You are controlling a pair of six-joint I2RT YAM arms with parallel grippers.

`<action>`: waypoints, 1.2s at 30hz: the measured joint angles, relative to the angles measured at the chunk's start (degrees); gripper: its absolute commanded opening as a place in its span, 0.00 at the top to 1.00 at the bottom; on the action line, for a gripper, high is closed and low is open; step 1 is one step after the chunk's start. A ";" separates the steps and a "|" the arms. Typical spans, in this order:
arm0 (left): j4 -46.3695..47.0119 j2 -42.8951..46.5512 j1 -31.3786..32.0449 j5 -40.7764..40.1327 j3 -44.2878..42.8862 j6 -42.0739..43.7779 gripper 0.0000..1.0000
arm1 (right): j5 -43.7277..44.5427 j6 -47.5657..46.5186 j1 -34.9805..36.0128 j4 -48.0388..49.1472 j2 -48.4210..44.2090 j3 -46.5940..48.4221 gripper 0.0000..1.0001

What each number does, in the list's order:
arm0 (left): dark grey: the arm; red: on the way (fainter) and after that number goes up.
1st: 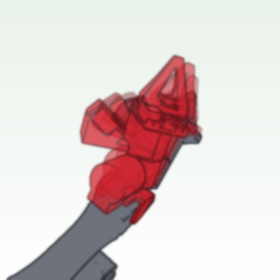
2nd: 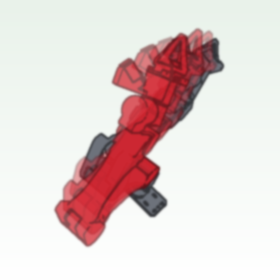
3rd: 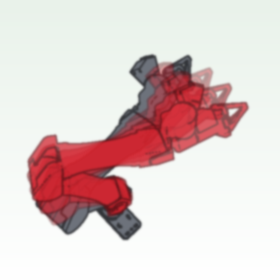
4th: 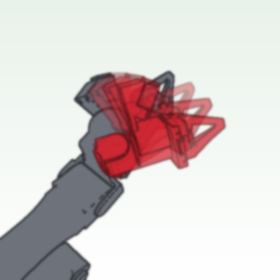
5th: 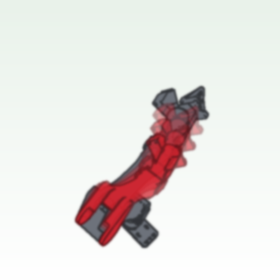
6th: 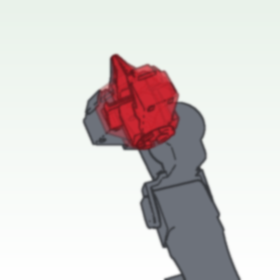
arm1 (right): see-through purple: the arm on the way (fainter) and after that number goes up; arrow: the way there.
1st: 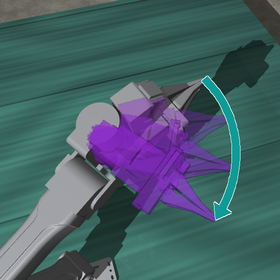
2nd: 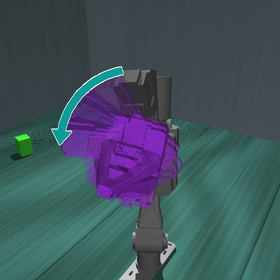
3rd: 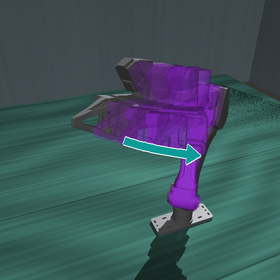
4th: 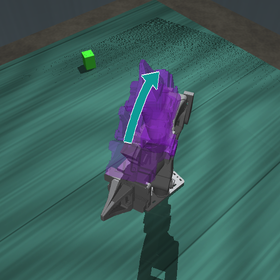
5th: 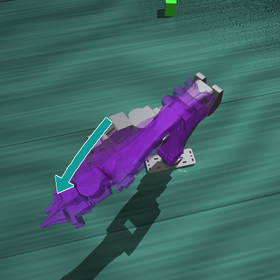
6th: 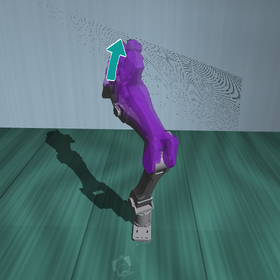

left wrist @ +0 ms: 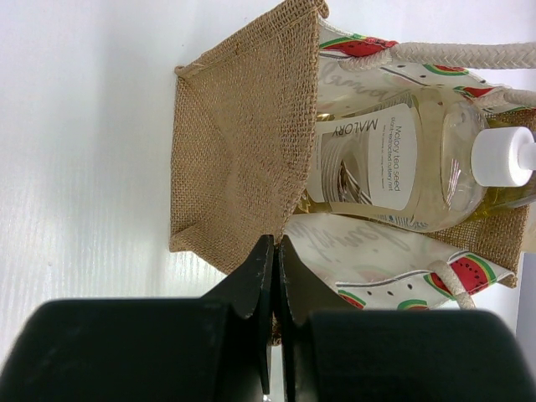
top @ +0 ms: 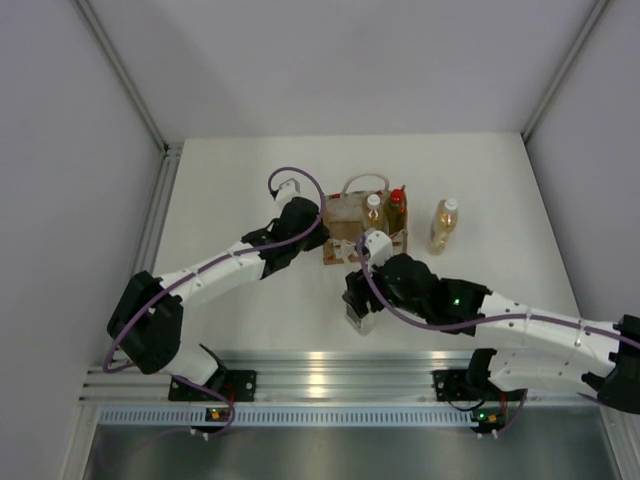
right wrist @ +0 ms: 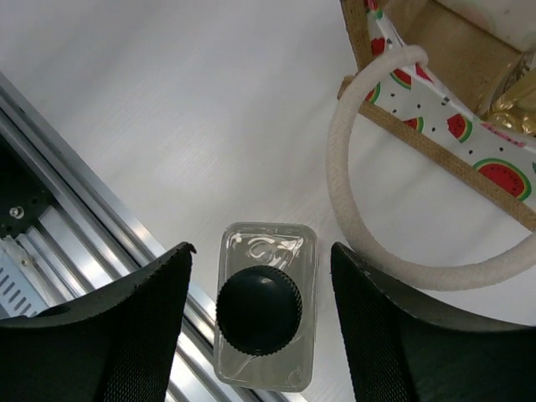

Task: Take the personal care products out of the canvas bag

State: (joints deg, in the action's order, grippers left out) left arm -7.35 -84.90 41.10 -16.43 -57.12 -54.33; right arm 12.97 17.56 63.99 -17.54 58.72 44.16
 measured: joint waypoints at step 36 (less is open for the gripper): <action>-0.04 0.02 0.00 0.04 0.00 0.07 1.00 | 7.39 -2.99 -25.64 -8.68 30.99 34.14 0.45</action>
State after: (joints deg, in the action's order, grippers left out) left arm -7.40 -84.88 41.10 -16.38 -57.12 -54.26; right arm 20.36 14.57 38.35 -26.22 89.71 78.30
